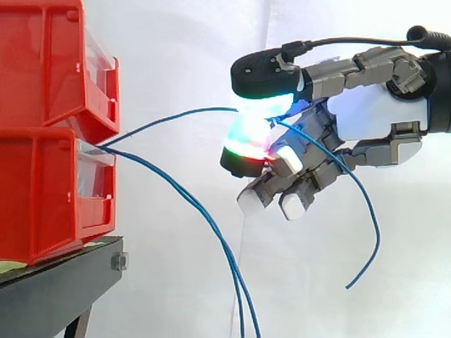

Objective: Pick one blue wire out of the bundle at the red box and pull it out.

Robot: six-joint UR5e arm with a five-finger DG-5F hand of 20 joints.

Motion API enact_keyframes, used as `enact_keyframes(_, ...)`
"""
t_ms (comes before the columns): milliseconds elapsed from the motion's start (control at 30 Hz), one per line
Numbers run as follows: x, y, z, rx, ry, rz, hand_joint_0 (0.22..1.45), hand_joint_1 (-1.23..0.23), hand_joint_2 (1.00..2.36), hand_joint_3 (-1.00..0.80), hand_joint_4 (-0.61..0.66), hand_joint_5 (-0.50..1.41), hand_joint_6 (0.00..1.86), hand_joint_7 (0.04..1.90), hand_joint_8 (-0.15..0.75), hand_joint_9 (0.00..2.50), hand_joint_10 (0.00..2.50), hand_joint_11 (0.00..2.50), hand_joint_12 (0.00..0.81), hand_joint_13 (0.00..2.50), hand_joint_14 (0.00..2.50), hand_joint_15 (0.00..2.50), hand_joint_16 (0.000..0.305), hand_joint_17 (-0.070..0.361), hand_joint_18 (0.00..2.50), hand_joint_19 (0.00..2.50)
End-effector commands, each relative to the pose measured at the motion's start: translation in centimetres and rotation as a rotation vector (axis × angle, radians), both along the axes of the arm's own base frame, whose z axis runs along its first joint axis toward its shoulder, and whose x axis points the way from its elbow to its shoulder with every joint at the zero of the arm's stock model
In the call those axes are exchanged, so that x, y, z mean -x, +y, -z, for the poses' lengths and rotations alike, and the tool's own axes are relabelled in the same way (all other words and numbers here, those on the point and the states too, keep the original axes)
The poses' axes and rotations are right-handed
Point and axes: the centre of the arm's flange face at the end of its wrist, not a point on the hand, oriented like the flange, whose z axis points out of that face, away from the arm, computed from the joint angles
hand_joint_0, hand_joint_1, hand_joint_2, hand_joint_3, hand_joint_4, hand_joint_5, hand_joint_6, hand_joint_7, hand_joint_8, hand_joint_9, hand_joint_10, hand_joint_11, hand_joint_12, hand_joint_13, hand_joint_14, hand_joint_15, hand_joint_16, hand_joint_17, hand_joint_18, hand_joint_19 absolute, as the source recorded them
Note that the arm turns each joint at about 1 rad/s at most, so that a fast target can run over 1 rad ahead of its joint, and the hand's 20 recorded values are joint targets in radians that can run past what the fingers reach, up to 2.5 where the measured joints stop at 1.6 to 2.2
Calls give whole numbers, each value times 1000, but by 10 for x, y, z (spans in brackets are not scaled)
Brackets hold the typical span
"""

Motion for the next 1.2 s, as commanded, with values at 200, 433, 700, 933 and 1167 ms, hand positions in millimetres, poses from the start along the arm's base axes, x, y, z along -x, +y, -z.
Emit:
enact_keyframes(200,0,0,1,0,2,0,622,-732,1023,-1,189,-149,919,1247,439,1031,19,863,480,713,12,404,65,147,819,541)
enact_keyframes(433,0,1,1,0,2,-2,622,-733,1023,-1,187,-149,919,1236,431,1029,19,874,467,707,12,401,65,146,815,548)
enact_keyframes(700,0,1,1,0,2,0,622,-733,1023,2,190,-149,918,1245,436,1033,18,869,468,704,12,407,65,146,809,549)
enact_keyframes(933,0,0,1,0,2,1,622,-733,1023,2,184,-149,919,1238,436,1029,21,866,475,705,12,404,65,146,812,542)
enact_keyframes(1167,0,1,1,0,3,-2,623,-733,1023,0,184,-149,919,1239,436,1036,19,870,474,708,12,403,65,146,811,543)
